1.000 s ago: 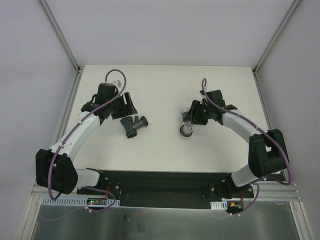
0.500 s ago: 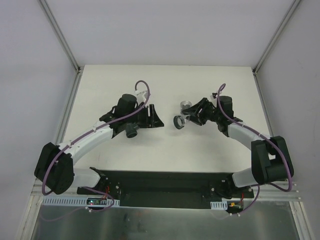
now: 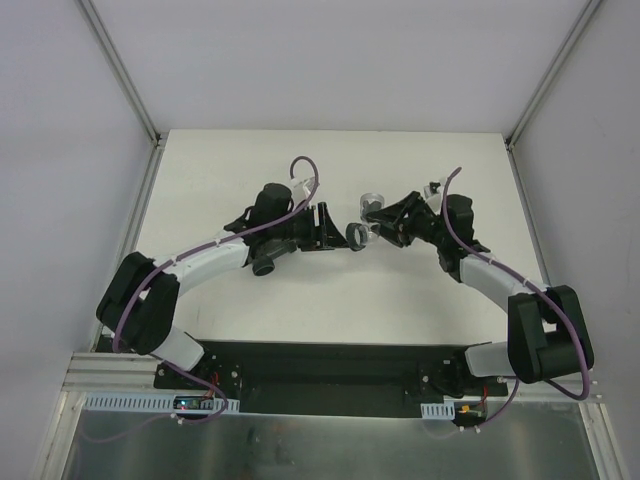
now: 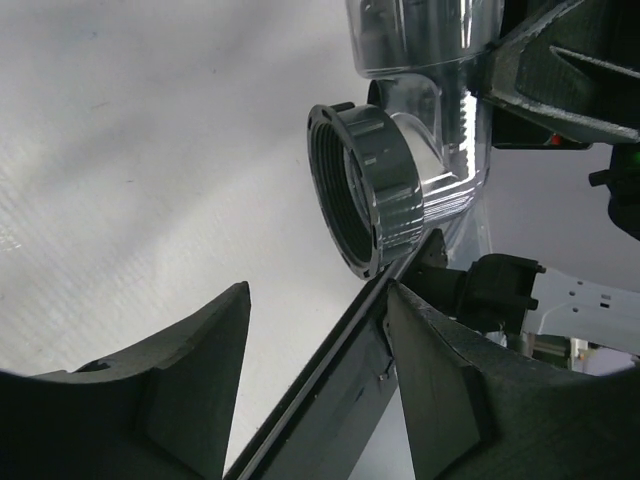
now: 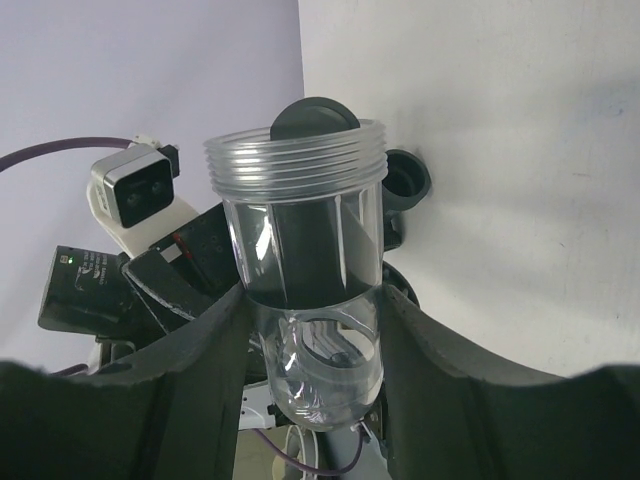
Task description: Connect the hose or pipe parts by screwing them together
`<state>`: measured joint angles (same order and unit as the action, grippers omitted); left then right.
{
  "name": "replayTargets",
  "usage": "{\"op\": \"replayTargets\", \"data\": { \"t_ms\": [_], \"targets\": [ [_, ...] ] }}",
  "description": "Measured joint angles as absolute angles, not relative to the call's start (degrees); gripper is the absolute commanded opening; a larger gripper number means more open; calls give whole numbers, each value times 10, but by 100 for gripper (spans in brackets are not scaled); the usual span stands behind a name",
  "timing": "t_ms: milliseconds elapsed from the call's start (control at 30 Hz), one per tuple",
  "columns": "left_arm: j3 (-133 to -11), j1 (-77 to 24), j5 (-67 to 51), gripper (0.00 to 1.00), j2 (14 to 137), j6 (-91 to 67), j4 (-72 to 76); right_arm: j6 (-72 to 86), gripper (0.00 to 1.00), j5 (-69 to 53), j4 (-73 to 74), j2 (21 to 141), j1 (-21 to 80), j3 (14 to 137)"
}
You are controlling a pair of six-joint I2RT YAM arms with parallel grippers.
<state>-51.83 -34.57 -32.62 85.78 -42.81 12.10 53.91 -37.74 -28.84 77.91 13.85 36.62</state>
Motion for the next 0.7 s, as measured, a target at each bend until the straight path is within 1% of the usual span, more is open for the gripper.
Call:
{"op": "replayTargets", "data": {
  "t_ms": [267, 500, 567, 667, 700],
  "targets": [
    [-524, -346, -360, 55, 894, -461, 168, 555, 38, -387, -315, 778, 135, 355],
    [-530, -346, -370, 50, 904, -473, 183, 560, 38, -389, -329, 779, 132, 352],
    [-532, -346, -374, 47, 908, -474, 187, 561, 38, -389, -333, 779, 131, 349],
    [-532, -346, -380, 47, 914, -477, 195, 561, 38, -389, -338, 781, 130, 345],
    [-532, -346, -384, 49, 915, -478, 198, 562, 38, -389, -341, 782, 129, 343]
  ]
}}
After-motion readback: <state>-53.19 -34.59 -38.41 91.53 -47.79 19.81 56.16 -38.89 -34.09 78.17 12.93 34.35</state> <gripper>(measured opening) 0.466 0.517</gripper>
